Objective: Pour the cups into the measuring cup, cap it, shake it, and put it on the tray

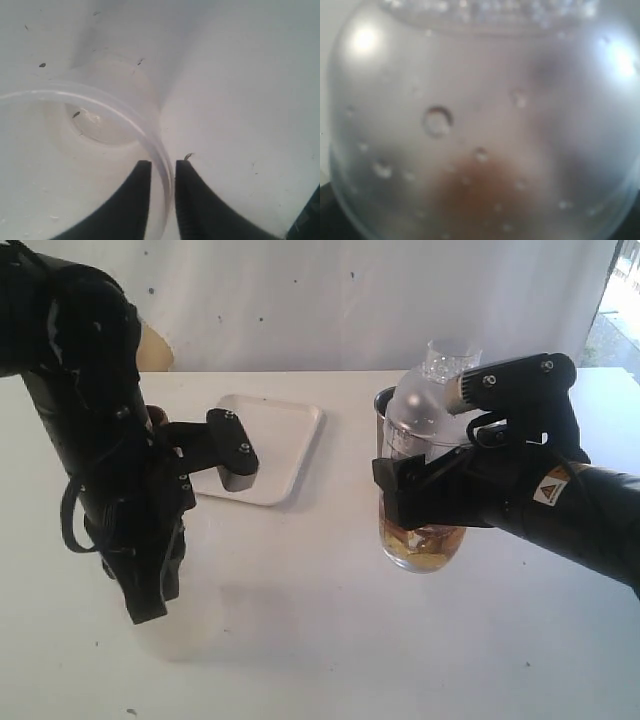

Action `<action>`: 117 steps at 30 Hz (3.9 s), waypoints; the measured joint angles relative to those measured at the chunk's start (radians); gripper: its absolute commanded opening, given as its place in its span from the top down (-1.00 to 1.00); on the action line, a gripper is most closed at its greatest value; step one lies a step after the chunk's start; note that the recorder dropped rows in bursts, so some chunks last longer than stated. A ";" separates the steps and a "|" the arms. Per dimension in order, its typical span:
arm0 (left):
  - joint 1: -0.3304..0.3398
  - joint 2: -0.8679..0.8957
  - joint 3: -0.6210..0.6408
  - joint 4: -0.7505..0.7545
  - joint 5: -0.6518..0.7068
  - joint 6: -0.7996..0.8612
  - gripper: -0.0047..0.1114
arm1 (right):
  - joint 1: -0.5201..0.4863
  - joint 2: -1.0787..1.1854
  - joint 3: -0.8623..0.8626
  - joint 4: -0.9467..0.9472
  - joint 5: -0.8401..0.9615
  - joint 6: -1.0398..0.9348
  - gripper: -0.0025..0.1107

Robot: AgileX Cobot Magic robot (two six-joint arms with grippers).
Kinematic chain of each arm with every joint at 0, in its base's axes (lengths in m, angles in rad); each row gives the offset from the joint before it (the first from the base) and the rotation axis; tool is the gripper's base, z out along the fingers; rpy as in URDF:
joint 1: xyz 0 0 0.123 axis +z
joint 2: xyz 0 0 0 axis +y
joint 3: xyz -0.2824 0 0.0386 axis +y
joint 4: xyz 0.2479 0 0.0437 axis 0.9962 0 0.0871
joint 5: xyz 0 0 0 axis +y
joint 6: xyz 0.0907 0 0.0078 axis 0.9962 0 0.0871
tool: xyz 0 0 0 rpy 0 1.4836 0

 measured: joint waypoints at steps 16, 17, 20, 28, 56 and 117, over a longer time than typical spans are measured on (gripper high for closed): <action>0.000 -0.137 -0.186 -0.058 -0.056 -0.032 -0.17 | 0.000 0.000 0.000 -0.011 0.002 0.000 0.96; 0.000 -0.160 -0.194 -0.047 -0.059 -0.058 0.02 | 0.000 0.000 0.000 -0.021 0.004 0.000 0.96; 0.000 -0.234 -0.200 0.042 -0.080 -0.172 0.70 | 0.000 0.000 0.000 -0.051 0.006 0.000 0.96; 0.000 -0.508 -0.057 0.168 -0.318 -0.487 0.92 | 0.021 -0.002 -0.043 -0.191 0.015 -0.006 0.96; 0.106 -1.453 1.069 1.785 -0.782 -2.583 0.92 | 0.188 0.361 -0.373 -0.308 -0.011 -0.567 0.96; 0.106 -1.498 1.227 1.801 -0.851 -2.494 0.92 | 0.208 0.552 -0.484 -0.316 -0.353 -1.633 0.96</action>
